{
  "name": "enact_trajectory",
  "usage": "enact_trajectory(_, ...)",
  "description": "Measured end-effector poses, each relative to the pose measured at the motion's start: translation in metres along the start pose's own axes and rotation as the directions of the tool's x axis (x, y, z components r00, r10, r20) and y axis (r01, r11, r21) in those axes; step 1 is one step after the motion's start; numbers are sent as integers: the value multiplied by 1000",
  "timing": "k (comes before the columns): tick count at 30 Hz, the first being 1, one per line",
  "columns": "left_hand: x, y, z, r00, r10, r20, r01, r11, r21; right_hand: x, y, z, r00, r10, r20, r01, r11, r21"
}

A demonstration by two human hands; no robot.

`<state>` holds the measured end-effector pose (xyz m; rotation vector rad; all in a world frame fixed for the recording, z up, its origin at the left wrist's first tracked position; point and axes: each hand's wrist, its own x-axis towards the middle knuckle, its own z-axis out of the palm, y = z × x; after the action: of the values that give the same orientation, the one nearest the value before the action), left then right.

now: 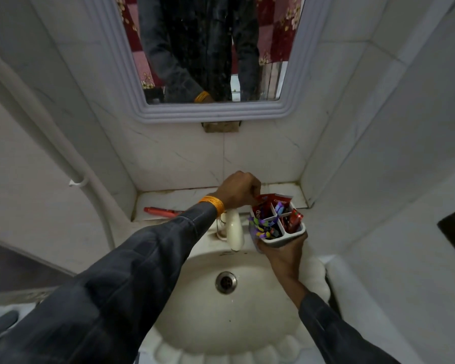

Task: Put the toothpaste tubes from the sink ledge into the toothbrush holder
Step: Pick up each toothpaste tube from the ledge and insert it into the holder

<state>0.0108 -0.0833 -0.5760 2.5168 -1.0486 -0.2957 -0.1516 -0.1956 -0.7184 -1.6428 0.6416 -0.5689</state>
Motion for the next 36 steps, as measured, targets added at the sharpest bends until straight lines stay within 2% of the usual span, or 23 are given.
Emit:
enact_trajectory(5, 6, 5, 2, 983, -12, 182, 10, 1000, 14, 1, 2, -1, 1000, -3, 17, 3, 999, -34)
enact_trajectory(9, 14, 7, 8, 974, -15, 228, -2, 997, 71, 1, 3, -1, 1000, 6, 22, -5, 999, -37)
enact_trajectory(11, 14, -2, 6, 974, -38, 225, 45, 999, -28, 2, 2, -2, 1000, 6, 29, -5, 999, -39)
enact_trajectory(13, 8, -17, -2, 968, -71, 241, 123, 970, -208, 4, 3, -2, 999, 21, 27, -20, 999, -30)
enact_trajectory(15, -4, -41, -14, 971, -144, 190, 204, 914, -351, 5, 4, -2, 999, 26, 30, -25, 999, -24)
enact_trajectory(16, -12, -58, -18, 969, -201, 147, 242, 897, -370, 4, 4, -1, 999, 25, 32, -25, 999, -25)
enact_trajectory(17, -20, -77, -20, 960, -265, 94, 281, 897, -342, 3, 4, -1, 999, 26, 31, -25, 999, -26)
enact_trajectory(19, -40, -116, -18, 914, -405, 21, 404, 904, -138, 1, 2, 0, 999, 21, 25, -21, 999, -25)
enact_trajectory(22, -76, -163, -3, 827, -559, 59, 554, 828, 87, 1, 2, 1, 999, -12, 30, 13, 1000, -27)
enact_trajectory(24, -93, -177, 6, 812, -570, 129, 544, 818, 186, 2, 3, 1, 999, -9, 36, 9, 1000, -10)
enact_trajectory(28, -100, -186, 22, 864, -500, 60, 473, 846, 246, 2, 1, 2, 999, -7, 46, 7, 1000, 2)
enact_trajectory(31, -93, -177, 17, 886, -460, 65, 433, 869, 238, 1, 2, 1, 1000, 1, 27, -1, 1000, -2)
enact_trajectory(34, -79, -160, -2, 916, -399, 32, 389, 905, 172, -1, 0, 1, 1000, 13, 9, -13, 1000, -13)
enact_trajectory(36, -67, -141, -19, 922, -386, 29, 385, 922, 32, -2, -1, 1, 1000, 13, 13, -13, 1000, -17)
